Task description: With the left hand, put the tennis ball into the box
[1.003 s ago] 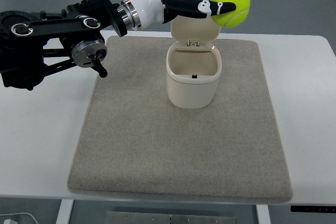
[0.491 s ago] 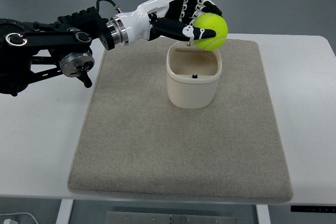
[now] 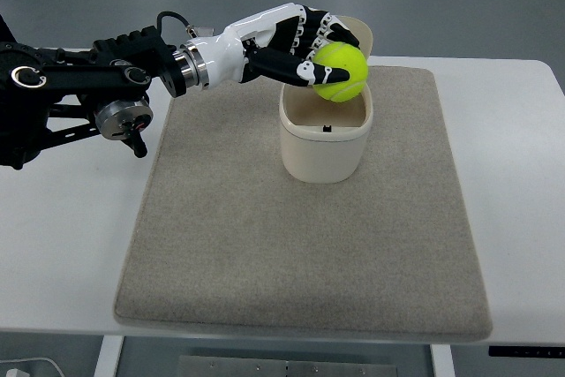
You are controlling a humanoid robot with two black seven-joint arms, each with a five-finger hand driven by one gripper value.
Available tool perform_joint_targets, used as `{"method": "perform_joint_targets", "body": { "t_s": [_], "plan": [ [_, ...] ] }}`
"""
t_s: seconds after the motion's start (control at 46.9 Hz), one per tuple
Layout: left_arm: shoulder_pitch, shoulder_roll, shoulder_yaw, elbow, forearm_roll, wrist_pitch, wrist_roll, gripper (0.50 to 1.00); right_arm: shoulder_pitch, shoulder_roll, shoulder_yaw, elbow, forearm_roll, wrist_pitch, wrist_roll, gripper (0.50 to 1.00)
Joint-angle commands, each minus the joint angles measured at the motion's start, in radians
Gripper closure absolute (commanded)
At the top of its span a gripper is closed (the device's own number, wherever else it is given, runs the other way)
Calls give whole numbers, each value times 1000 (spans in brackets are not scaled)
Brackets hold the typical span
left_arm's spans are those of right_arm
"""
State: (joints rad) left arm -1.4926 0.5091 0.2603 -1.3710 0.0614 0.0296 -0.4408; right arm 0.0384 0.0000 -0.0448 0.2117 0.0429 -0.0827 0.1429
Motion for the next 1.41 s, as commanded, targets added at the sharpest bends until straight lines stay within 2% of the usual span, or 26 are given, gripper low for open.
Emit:
{"method": "perform_joint_targets", "body": {
  "t_s": [0.0, 0.619, 0.662, 0.747, 0.768, 0.982, 1.046, 1.088, 1.387],
  "plan": [
    [0, 0, 7, 1, 0, 1, 1, 930, 0, 0, 0, 0, 0, 1, 1, 562],
    [11, 8, 51, 21, -2, 12, 1, 915, 0, 0, -1, 0, 0, 1, 0, 562],
    [11, 8, 56, 23, -2, 15, 1, 877, 0, 0, 0, 0, 0, 0, 1, 562],
    [12, 6, 56, 23, -2, 21, 1, 725, 0, 0, -1, 0, 0, 0, 0, 562],
    [12, 6, 56, 23, -2, 23, 2, 716, 0, 0, -1, 0, 0, 1, 0, 562],
    [14, 3, 56, 39, -2, 23, 4, 692, 0, 0, -1, 0, 0, 0, 0, 562],
    [14, 2, 56, 39, -2, 23, 2, 643, 0, 0, 0, 0, 0, 0, 0, 562],
    [14, 2, 54, 39, -2, 23, 2, 628, 0, 0, 0, 0, 0, 1, 1, 562],
    [11, -1, 42, 29, -2, 23, 2, 621, 0, 0, -1, 0, 0, 1, 0, 562]
  ]
}}
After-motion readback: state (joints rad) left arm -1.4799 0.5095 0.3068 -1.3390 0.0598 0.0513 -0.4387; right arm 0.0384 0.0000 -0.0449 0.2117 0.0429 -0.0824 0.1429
